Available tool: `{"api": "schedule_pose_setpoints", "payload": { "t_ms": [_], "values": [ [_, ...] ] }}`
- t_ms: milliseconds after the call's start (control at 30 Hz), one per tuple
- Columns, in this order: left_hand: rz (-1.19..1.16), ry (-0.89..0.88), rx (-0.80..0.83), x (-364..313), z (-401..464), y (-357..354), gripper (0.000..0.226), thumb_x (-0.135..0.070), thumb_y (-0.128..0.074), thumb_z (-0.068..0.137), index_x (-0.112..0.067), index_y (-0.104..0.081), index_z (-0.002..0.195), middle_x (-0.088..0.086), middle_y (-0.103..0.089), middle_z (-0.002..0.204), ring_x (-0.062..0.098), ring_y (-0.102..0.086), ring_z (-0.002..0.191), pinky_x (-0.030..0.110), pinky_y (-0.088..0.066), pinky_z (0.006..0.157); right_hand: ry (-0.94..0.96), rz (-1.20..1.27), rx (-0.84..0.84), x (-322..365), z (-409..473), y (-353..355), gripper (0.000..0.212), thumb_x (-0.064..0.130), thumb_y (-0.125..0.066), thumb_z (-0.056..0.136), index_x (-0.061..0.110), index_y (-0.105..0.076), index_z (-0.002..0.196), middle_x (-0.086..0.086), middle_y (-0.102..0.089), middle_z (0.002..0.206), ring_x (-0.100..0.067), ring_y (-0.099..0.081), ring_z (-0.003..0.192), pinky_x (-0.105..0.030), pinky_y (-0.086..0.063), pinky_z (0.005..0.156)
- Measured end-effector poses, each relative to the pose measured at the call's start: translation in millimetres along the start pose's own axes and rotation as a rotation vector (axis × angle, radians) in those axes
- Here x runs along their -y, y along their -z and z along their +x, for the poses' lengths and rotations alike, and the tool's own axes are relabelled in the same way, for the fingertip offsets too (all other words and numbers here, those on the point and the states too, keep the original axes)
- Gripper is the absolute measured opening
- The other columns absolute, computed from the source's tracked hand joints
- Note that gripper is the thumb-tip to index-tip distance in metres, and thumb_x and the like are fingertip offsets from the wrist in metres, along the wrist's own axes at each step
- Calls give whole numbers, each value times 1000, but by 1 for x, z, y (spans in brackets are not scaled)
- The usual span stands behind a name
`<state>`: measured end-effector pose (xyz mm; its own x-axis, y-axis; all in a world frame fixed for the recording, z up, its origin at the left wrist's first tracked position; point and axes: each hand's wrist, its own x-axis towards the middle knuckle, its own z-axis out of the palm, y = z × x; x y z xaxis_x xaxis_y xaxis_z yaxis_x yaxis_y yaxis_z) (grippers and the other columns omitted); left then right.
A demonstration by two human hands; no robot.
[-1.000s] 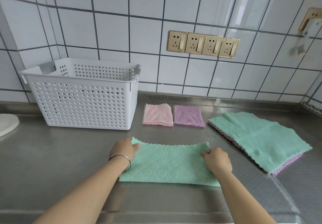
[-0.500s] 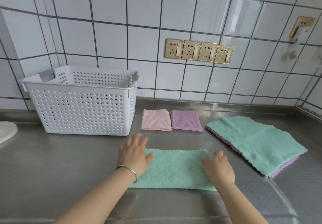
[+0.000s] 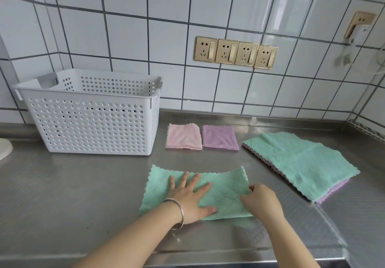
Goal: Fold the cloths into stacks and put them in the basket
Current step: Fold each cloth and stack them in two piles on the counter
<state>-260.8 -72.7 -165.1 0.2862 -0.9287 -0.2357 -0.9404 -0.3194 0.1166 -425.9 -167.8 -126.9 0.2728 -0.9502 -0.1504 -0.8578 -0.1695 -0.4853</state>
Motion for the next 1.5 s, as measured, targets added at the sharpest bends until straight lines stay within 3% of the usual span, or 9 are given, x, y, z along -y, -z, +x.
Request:
{"api": "schedule_pose_setpoints", "payload": {
  "t_ms": [100,200,333,567,800,1067,1233,1400,1500],
  "values": [
    [-252,-2,-25,-7,-2,25,60,-61,-16,92,-32,-29,143,0,-18,157,26,-6,147,52,-4,116,182,-85,-272,17,-18,-8,25,9,-52,80,17,-58,102,-5,-59,103,-31,-60,87,-28,-38,63],
    [-853,119,-227,-13,-9,51,55,-56,-30,94,-14,-65,92,18,-62,106,25,-55,103,34,-39,92,574,-57,-539,40,-32,-23,27,-4,-61,61,14,-65,82,-7,-63,78,-32,-61,61,-29,-41,51],
    [-1451,272,-207,3,-10,64,28,-41,-62,83,-18,-56,68,3,-51,63,19,-50,60,33,-48,66,1013,109,-514,64,-46,-49,42,-6,-58,49,16,-57,84,-2,-57,75,-18,-49,68,-22,-38,57],
    [-1136,388,-338,49,-29,62,22,-24,-41,97,-11,-55,107,5,-45,73,18,-41,54,18,-32,36,970,51,-369,60,-50,-88,70,2,-60,54,15,-47,122,-6,-57,124,-20,-47,112,-27,-43,94],
    [-903,464,-299,79,-28,32,50,-31,-42,97,-13,-35,143,5,-39,149,24,-46,129,29,-38,104,809,-12,-210,57,-44,-108,80,-19,-56,56,9,-54,130,-9,-49,140,-28,-48,129,-36,-34,103],
    [-907,470,-378,88,-23,24,49,-18,-45,96,-19,-34,143,3,-45,145,21,-48,128,24,-38,100,840,-99,-199,59,-43,-109,78,-13,-68,43,12,-64,117,-8,-63,125,-25,-62,113,-28,-49,89],
    [-830,474,-424,88,-25,18,49,-16,-47,94,-22,-37,142,3,-50,141,21,-50,126,23,-37,101,818,-122,-191,56,-38,-110,67,-4,-38,57,13,-65,115,-7,-64,124,-24,-63,113,-28,-44,92],
    [-683,494,-521,83,-31,11,64,-22,-51,92,-14,-19,147,13,-43,139,30,-45,125,34,-36,103,947,-160,44,52,-43,-95,79,20,-19,68,15,-27,147,2,-14,154,-16,-6,146,-26,6,115],
    [-373,460,-584,76,-43,11,56,-29,-44,94,-19,-22,145,4,-32,141,29,-36,126,39,-40,97,869,71,244,56,-46,-74,78,30,-28,71,21,-19,148,16,-4,147,2,5,139,-18,12,111]
  ]
}}
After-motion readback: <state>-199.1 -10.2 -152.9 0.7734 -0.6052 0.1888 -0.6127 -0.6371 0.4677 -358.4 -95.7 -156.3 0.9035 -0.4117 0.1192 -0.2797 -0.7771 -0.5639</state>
